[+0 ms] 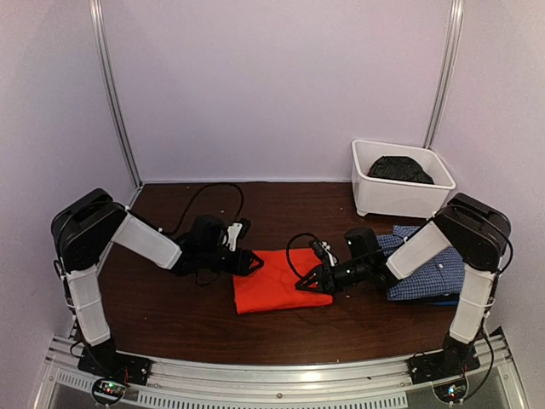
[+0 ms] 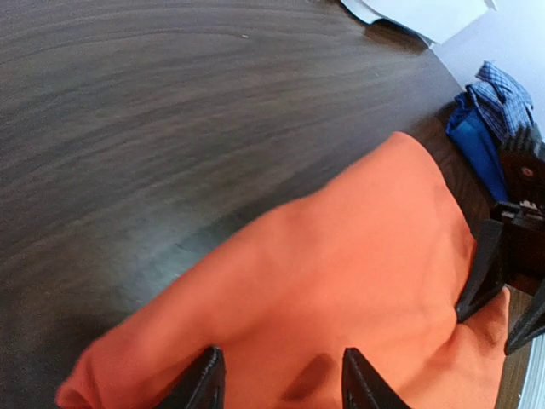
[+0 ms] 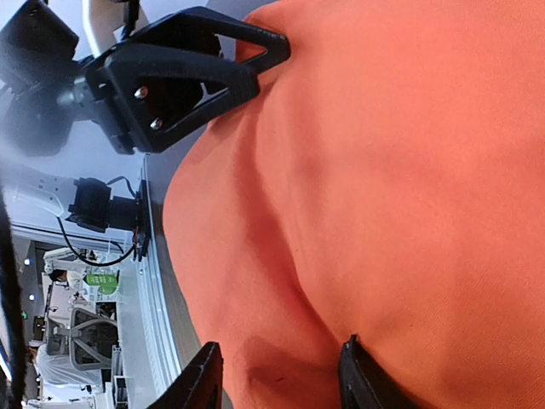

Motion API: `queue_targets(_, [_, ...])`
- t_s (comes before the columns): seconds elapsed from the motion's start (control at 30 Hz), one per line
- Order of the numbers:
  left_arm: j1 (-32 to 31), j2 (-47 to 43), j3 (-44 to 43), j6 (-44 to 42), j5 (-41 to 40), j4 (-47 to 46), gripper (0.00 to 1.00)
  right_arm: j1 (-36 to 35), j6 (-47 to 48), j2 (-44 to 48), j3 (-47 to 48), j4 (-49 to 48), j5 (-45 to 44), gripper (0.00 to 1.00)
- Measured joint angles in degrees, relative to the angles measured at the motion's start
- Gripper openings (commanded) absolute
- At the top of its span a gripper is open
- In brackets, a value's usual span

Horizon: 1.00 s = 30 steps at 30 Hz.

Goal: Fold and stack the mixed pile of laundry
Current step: Adjust the square-folded T-shirt at the center of the board.

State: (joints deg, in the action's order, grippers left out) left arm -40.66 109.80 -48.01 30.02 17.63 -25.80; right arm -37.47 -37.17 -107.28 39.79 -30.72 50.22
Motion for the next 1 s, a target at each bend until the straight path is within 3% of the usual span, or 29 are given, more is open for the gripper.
queue_targets(0.23, [5.42,3.69,-4.44,-0.22,1.73,0.07,0.48,0.81,-3.96,-3.69,-1.38,-12.11,1.36,0.48])
queue_targets(0.43, [5.95,-4.7,-0.85,-4.52,1.6,3.82,0.51,0.98,-5.03,1.84,-0.68,-6.45,0.76,0.5])
queue_targets(0.53, [2.43,-15.02,1.95,-5.73,0.81,6.16,0.52,0.7,-5.11,11.02,-0.66,-2.32,0.2,0.5])
queue_targets(0.67, [-6.12,-20.96,4.33,-4.02,1.51,3.58,0.52,-0.61,-6.6,17.38,-0.5,-2.54,-0.11,0.5])
queue_targets(0.77, [-9.81,-19.02,8.59,0.35,3.91,-2.14,0.51,-2.51,-9.03,15.17,-0.48,-4.24,-0.09,0.5])
queue_targets(1.0, [-9.6,-3.98,14.12,11.67,5.84,-16.22,0.5,-4.81,-17.0,1.95,-2.03,-14.21,0.02,0.48])
